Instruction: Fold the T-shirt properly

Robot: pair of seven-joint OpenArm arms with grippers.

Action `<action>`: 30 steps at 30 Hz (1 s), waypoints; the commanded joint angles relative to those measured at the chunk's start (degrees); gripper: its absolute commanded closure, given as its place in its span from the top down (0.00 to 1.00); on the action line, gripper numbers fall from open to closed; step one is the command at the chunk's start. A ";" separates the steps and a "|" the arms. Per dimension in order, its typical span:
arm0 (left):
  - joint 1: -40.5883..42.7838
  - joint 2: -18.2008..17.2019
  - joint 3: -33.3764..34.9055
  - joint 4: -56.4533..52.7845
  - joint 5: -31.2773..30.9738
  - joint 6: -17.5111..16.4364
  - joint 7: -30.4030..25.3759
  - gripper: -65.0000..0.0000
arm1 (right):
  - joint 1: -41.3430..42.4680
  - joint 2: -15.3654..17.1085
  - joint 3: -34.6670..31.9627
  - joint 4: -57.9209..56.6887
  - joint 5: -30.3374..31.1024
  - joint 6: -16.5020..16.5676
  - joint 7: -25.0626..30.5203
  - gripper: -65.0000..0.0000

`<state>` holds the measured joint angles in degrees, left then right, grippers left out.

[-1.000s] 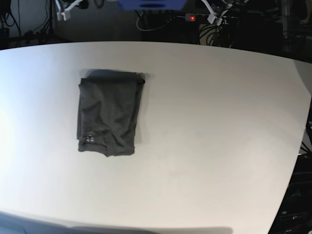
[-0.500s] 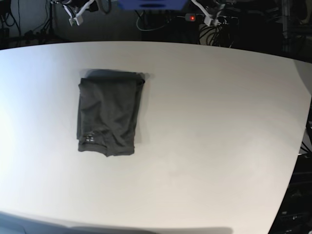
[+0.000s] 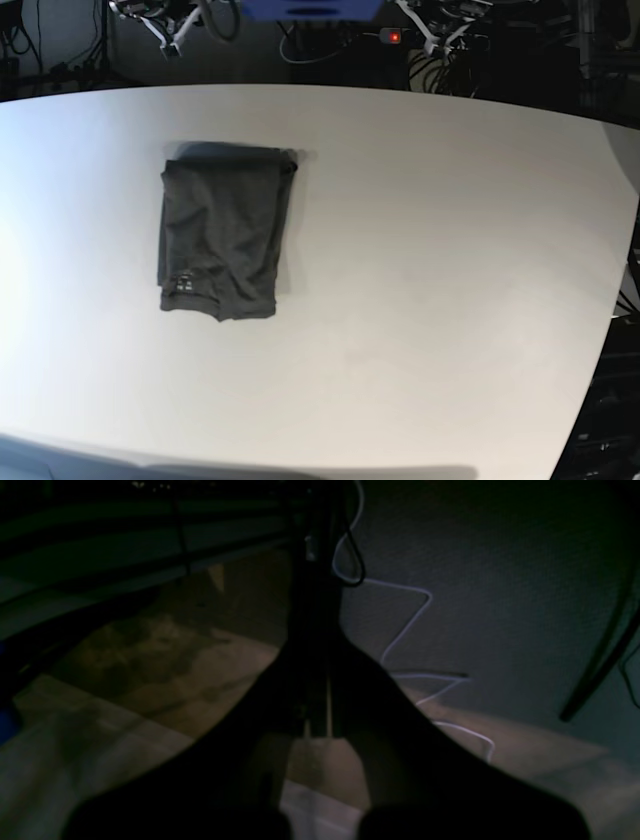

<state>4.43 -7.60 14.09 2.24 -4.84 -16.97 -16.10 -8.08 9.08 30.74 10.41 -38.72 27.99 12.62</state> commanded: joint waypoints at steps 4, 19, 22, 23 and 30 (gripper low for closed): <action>-0.43 -0.18 -0.94 -0.44 -1.00 0.05 0.76 0.03 | 1.88 0.19 -0.37 -4.74 -0.01 -8.43 0.96 0.01; -3.24 -0.62 -2.26 -0.09 -5.40 5.94 7.26 0.03 | 3.20 -0.42 0.07 -6.24 5.18 -12.65 3.16 0.01; -3.24 -0.36 -2.17 -0.09 -5.40 5.85 7.26 0.03 | 3.20 -0.42 0.16 -6.24 6.59 -12.65 3.25 0.01; -3.15 -0.27 -2.09 -0.09 -5.40 5.85 7.26 0.03 | 3.20 -0.42 0.16 -6.24 7.03 -12.65 3.33 0.01; -3.15 -0.27 -2.17 -0.09 -5.58 5.85 7.26 0.03 | 3.20 -0.42 0.16 -6.24 7.12 -12.65 4.04 0.01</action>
<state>1.28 -7.62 11.88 2.22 -10.31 -10.92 -8.47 -4.80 8.21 30.74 4.08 -31.94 16.21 15.99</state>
